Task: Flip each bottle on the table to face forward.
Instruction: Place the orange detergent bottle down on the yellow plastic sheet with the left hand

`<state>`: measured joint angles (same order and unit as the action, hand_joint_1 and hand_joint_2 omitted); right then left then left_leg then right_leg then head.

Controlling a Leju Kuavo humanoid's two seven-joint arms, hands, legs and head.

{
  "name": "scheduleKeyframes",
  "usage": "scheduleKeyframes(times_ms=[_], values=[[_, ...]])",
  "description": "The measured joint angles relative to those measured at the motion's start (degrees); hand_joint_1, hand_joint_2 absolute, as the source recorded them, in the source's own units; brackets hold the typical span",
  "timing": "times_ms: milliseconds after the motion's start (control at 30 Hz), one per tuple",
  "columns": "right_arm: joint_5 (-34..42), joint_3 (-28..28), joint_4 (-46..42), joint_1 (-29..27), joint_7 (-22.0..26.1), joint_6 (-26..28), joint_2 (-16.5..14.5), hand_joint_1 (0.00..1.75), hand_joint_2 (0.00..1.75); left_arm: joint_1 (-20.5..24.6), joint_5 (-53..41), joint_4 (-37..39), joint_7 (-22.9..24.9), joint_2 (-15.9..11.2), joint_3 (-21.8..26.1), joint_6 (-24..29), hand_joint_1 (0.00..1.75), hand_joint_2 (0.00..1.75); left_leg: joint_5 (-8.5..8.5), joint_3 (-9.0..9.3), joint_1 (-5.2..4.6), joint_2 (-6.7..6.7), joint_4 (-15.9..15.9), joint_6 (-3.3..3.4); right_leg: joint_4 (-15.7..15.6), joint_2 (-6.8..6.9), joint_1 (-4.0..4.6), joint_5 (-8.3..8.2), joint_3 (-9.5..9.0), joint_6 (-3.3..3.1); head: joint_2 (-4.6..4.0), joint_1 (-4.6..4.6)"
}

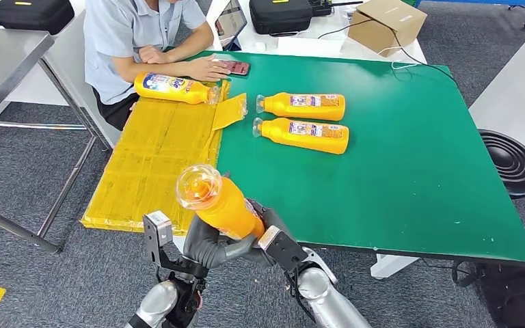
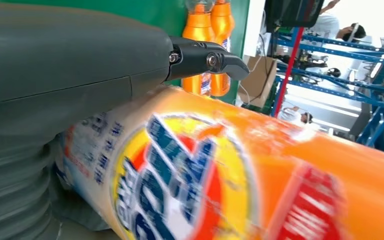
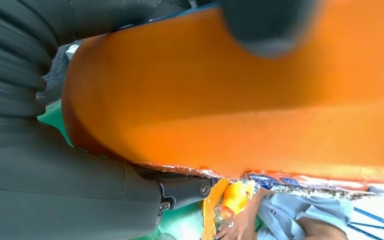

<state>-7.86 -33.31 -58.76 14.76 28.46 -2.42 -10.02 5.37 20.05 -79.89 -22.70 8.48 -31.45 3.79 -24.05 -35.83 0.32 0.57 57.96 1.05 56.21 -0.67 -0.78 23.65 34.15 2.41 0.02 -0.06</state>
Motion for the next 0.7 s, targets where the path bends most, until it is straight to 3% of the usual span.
scheduleKeyframes(times_ms=[100,133,300,333,433,467,500,600,633,700], values=[[-0.79,-0.28,0.44,0.26,-0.3,0.82,0.03,1.75,1.75,-0.19,0.24,-0.45,0.17,0.01,0.1,-0.19,1.49,1.75,0.0,0.0,0.0,0.0,0.0,0.0,0.0,0.0,0.0,0.0,0.0,0.0,0.0,0.01],[-1.24,-0.39,0.61,0.33,-0.48,1.2,0.03,1.75,1.75,-0.25,0.36,-0.5,0.31,0.01,0.14,-0.24,1.75,1.75,0.0,0.0,0.0,0.0,0.0,0.0,0.0,0.0,0.0,0.0,0.0,0.0,0.0,0.0],[-4.63,-1.34,1.84,0.57,-1.82,3.73,0.15,1.74,1.75,-0.87,2.24,-0.5,2.02,0.01,0.95,-0.83,1.75,1.75,0.0,0.0,0.0,0.0,0.0,0.0,0.0,0.0,-0.01,0.0,0.0,0.0,0.0,0.0],[-5.16,-1.49,2.13,0.63,-1.93,4.18,0.18,1.63,1.75,-0.97,2.85,-0.5,2.48,0.01,1.17,-1.16,1.75,1.75,0.0,0.0,0.0,0.0,0.0,0.0,0.0,0.0,-0.01,0.0,0.0,0.0,0.0,0.0],[-6.25,-1.93,2.69,0.61,-1.78,5.1,0.19,0.71,1.75,-1.48,1.67,-0.67,1.51,0.01,1.62,-1.28,1.75,1.75,0.0,0.0,0.0,-0.01,0.0,0.0,0.0,0.0,-0.01,0.0,0.01,0.0,0.0,0.0],[-6.48,-2.09,2.73,0.53,-1.62,5.25,0.19,0.51,1.75,-1.74,0.62,-0.85,0.65,0.01,1.66,-1.03,1.75,1.75,0.0,0.0,0.0,-0.01,0.0,0.0,0.0,0.0,-0.01,0.0,0.01,0.0,0.0,0.0],[-6.7,-2.29,2.74,0.39,-1.47,5.36,0.19,0.51,1.75,-1.98,-0.14,-1.13,-0.07,0.01,1.68,-0.82,1.75,1.75,0.0,0.0,0.0,-0.01,0.0,0.0,0.0,0.0,0.0,0.0,0.02,0.0,0.0,0.0],[-7.26,-2.79,2.81,-0.13,-1.41,5.62,0.24,0.13,1.75,-2.25,-0.83,-2.06,-0.8,0.01,1.83,-0.54,1.75,1.75,0.0,-0.01,0.0,0.01,0.0,0.0,0.0,0.01,0.0,0.0,0.02,0.0,0.0,0.01],[-7.39,-2.86,2.88,-0.26,-1.43,5.67,0.31,0.0,1.31,-2.26,-0.9,-2.37,-0.86,0.01,1.87,-0.51,1.75,1.75,0.0,-0.01,0.0,0.01,0.0,0.0,0.0,0.01,0.0,0.0,0.02,0.0,0.0,0.01],[-7.71,-2.95,3.06,-0.41,-1.44,5.95,0.46,0.0,0.44,-2.24,-1.04,-2.86,-1.02,0.01,1.91,-0.48,1.75,1.75,0.0,-0.01,0.0,-0.02,0.0,0.0,0.0,0.0,0.0,0.0,0.02,0.0,0.0,0.01]])
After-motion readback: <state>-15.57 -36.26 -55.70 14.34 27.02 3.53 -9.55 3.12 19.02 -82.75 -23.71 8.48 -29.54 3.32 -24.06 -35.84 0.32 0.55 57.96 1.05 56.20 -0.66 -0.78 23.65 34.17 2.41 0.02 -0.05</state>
